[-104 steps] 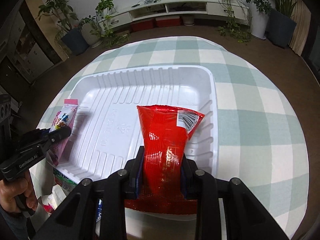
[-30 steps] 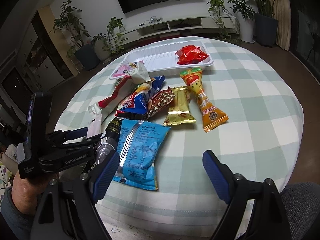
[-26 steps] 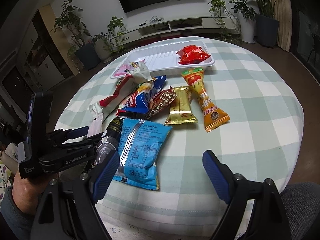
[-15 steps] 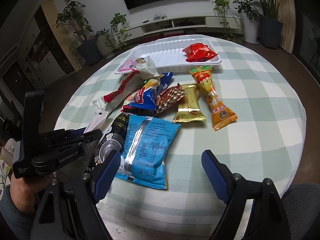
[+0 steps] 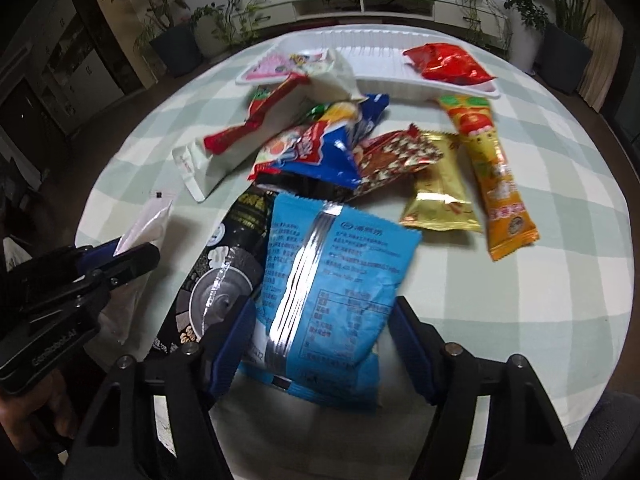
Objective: Organize snacks
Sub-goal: 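Grasp the blue chip bag with the right gripper, then lower the pale pink wrapper and blue bag into the tray, open both grippers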
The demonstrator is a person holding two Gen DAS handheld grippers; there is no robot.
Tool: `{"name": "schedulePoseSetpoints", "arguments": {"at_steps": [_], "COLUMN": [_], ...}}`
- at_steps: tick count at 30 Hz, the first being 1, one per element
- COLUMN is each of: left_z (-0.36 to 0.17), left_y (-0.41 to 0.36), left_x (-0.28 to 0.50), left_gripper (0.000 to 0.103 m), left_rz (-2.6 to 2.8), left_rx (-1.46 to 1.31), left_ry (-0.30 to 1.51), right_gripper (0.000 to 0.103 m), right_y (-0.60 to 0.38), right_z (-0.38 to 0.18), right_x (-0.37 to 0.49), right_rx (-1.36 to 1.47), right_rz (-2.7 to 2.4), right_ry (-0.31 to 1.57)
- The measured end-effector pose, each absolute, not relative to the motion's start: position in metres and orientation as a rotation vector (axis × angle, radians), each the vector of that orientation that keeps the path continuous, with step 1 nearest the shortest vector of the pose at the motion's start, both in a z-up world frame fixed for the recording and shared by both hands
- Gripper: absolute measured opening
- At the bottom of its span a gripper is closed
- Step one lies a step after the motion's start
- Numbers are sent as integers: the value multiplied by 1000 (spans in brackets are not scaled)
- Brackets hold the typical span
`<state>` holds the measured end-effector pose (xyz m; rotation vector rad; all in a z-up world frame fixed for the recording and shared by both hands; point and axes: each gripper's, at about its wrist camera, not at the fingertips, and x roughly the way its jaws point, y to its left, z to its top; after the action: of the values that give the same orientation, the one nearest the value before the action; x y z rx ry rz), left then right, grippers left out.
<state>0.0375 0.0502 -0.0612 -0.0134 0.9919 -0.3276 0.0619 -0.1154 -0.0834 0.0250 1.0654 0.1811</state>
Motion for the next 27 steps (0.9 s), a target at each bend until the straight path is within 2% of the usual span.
{"name": "schedulePoseSetpoints", "arguments": {"at_steps": [1,3,6,9,15,27], "left_z": [-62,-63,-63,-64,-60,-33], "left_y": [50,50,49,48,47,57], "left_x": [37,37,38,38,39,48], "left_gripper": [20,20,20,20,20,20], "left_rz": [-329,-331,-334,-340,-353,-402], "left_rx": [-15,-18,-23,-26,-35,-108], "left_ry": [993,993,992,994,994,966], "right_gripper": [69,58,47,42,36,35], "right_y": [-113,-114,-121,-128,-136,-169], "right_z": [-84,-83,-82,-81,-77,-37], "right_x": [62,61,60,58,52,37], "right_rx": [13,10,37,79,122,239], "right_rz": [184,193,199,213,243,312], "right_ry": [1063,1059,1061,1063,1065,997]}}
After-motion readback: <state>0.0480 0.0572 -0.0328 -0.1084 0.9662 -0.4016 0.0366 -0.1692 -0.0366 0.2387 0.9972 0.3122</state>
